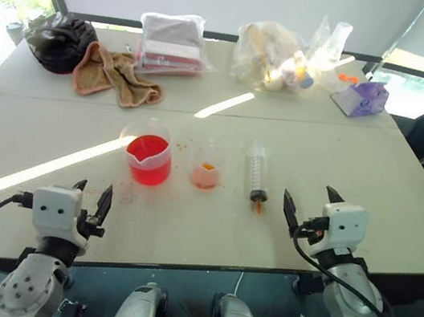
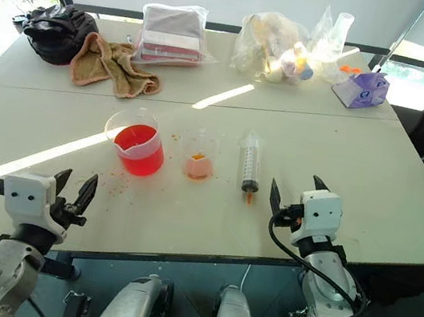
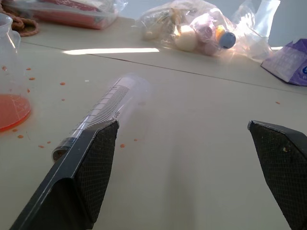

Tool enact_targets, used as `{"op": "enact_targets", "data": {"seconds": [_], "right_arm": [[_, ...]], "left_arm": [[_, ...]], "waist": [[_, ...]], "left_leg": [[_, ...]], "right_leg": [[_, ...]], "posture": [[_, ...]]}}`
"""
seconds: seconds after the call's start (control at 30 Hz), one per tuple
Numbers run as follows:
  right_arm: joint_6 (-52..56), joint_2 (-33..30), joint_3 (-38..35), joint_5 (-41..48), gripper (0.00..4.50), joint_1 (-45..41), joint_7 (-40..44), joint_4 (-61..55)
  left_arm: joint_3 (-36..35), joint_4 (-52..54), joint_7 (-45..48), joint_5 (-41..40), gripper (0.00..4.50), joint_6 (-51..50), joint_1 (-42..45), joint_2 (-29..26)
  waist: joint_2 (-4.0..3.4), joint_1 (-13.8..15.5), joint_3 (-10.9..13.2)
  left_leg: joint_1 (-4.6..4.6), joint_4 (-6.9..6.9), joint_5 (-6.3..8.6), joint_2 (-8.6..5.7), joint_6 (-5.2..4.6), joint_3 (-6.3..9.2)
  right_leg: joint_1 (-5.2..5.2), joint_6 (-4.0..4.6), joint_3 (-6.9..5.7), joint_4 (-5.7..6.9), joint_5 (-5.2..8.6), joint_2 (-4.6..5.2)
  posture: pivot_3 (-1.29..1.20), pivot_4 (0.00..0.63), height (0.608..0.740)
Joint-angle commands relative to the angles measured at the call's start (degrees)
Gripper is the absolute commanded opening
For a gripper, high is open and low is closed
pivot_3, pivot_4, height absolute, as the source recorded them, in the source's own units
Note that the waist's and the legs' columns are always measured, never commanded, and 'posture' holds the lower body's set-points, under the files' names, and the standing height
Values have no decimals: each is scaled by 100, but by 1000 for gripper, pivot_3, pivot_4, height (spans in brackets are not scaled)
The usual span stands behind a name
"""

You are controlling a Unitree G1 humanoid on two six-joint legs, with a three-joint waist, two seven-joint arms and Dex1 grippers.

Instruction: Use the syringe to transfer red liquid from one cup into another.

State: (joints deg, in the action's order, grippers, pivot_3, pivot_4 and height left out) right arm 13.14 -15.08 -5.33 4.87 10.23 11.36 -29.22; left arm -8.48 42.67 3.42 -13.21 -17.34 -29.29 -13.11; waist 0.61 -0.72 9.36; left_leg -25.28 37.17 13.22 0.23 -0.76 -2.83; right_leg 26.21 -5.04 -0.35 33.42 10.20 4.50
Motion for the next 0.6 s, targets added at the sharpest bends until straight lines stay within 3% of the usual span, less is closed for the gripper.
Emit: {"op": "enact_targets", "data": {"seconds": [0.03,0.27,0.6], "right_arm": [[-148,39,15,-51,4444,1,-35,-175],[-174,44,36,-84,4444,2,-9,-179],[-209,27,1,-65,4444,-13,55,-148]], "left_arm": [[-141,-165,182,78,2520,478,-100,53],[-260,-572,423,94,2520,977,-184,123],[-234,-393,356,138,2520,797,-16,156]], "waist": [[2,-2,-1],[2,-4,-2],[5,1,-3]], "left_leg": [[0,0,0,1,0,0],[-1,-4,1,4,1,-2],[0,-2,0,4,1,-4]], "right_leg": [[1,0,-1,0,0,0],[6,0,-1,0,0,4],[4,0,-2,2,0,-1]], "posture": [[0,150,740],[0,150,740],[0,150,740]]}}
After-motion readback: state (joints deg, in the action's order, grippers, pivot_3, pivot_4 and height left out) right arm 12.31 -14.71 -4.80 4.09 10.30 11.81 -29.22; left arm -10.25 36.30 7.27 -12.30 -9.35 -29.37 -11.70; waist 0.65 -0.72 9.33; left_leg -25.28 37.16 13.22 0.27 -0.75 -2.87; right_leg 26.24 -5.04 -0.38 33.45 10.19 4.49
